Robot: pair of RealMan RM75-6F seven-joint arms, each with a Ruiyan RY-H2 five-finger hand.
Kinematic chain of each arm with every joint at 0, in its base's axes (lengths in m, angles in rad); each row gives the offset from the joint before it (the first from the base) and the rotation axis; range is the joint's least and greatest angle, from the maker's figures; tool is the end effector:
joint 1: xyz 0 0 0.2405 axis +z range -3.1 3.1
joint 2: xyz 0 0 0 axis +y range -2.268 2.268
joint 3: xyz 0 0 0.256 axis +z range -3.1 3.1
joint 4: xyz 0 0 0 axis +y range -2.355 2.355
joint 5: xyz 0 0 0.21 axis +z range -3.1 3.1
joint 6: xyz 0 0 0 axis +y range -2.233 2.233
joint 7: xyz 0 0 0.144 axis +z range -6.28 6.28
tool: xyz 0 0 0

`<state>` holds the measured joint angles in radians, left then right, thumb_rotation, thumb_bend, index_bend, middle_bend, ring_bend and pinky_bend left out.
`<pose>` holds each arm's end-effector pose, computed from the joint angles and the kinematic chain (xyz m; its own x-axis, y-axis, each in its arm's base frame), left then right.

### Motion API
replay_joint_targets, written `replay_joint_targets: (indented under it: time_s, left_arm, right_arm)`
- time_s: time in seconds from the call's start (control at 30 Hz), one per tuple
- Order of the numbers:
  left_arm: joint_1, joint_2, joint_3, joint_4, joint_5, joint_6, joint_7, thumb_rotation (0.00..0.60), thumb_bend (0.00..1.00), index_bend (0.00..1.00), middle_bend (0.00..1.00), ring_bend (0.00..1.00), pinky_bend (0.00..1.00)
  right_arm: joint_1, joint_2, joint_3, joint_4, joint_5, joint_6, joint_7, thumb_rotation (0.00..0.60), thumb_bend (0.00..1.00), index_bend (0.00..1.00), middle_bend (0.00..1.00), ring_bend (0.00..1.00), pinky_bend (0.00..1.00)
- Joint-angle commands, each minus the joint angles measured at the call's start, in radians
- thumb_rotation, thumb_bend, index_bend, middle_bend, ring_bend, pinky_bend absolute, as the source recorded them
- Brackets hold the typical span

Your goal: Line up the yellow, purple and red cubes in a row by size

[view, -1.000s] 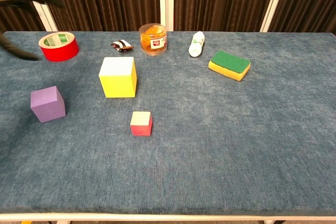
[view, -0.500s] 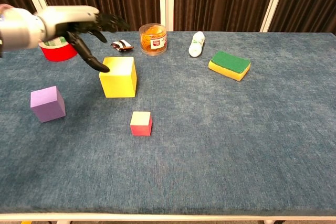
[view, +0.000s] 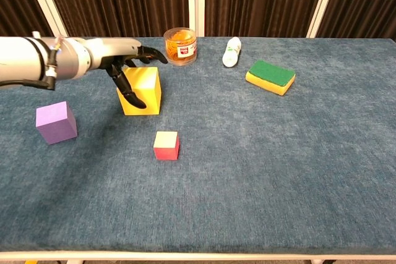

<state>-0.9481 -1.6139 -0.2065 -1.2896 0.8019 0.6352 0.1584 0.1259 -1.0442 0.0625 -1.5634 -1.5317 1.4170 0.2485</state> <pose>-0.1299 0.3883 -0.0544 0.2558 0.5458 0.7980 0.9614 -0.2304 -0.1506 -0.3172 -0.1978 0.1803 0.2821 -0.0435 0.9584 -0.9583 -0.0602 0.2793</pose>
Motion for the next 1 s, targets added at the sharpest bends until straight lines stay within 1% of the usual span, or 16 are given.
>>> replay_joint_targets:
  time_s: [0.03,0.1,0.13,0.17,0.2,0.27,0.33,0.5,0.63,0.87,1.0]
  left_arm:
    - [-0.035,-0.037,0.017,0.049,-0.069,0.022,0.061,0.600,0.05,0.22,0.17,0.11,0.19]
    - [-0.042,-0.053,0.016,0.069,-0.096,0.047,0.083,0.600,0.08,0.28,0.24,0.18,0.25]
    - [-0.046,-0.058,0.016,0.075,-0.106,0.053,0.094,0.600,0.10,0.32,0.29,0.22,0.32]
    - [-0.048,-0.060,0.015,0.078,-0.111,0.055,0.100,0.600,0.12,0.35,0.34,0.27,0.41]
    - [-0.051,-0.063,0.015,0.081,-0.115,0.058,0.106,0.600,0.14,0.39,0.39,0.31,0.49]
    - [-0.058,-0.068,0.017,0.088,-0.116,0.073,0.128,0.600,0.16,0.44,0.47,0.39,0.59]
    - [-0.064,-0.071,0.013,0.084,-0.118,0.078,0.136,0.600,0.17,0.47,0.51,0.45,0.64]
    - [-0.086,-0.077,-0.021,0.059,-0.110,0.106,0.149,0.600,0.17,0.48,0.52,0.46,0.65]
    - [-0.120,-0.091,-0.054,0.049,-0.115,0.095,0.153,0.600,0.16,0.48,0.52,0.46,0.64]
    - [-0.206,-0.170,-0.071,0.127,-0.118,0.069,0.205,0.600,0.16,0.47,0.51,0.46,0.60]
    - [-0.245,-0.210,-0.083,0.172,-0.143,0.063,0.233,0.600,0.16,0.47,0.51,0.45,0.58]
  right_arm:
    - [0.001,0.000,0.000,0.002,0.000,0.000,0.002,0.600,0.13,0.00,0.02,0.00,0.00]
    - [0.002,-0.001,0.000,0.004,0.000,-0.001,0.004,0.600,0.13,0.00,0.02,0.00,0.00]
    - [0.002,0.000,0.000,0.005,0.001,-0.001,0.006,0.600,0.13,0.00,0.02,0.00,0.00]
    - [0.002,0.000,-0.001,0.007,0.001,-0.001,0.008,0.600,0.13,0.00,0.02,0.00,0.00]
    - [0.002,-0.001,-0.001,0.008,0.001,-0.001,0.009,0.600,0.13,0.00,0.02,0.00,0.00]
    - [0.002,-0.002,-0.001,0.012,0.001,-0.001,0.014,0.600,0.13,0.00,0.02,0.00,0.00]
    - [0.002,-0.003,-0.002,0.015,0.002,-0.001,0.017,0.600,0.13,0.00,0.02,0.00,0.00]
    - [-0.001,-0.003,-0.003,0.025,0.004,0.003,0.028,0.600,0.13,0.00,0.02,0.00,0.00]
    - [-0.001,0.001,-0.003,0.027,0.005,0.004,0.030,0.600,0.13,0.00,0.02,0.00,0.00]
    - [-0.002,0.006,-0.002,0.028,0.011,0.004,0.034,0.600,0.13,0.00,0.02,0.00,0.00]
    - [-0.005,0.009,-0.002,0.029,0.016,0.005,0.037,0.600,0.13,0.00,0.02,0.00,0.00]
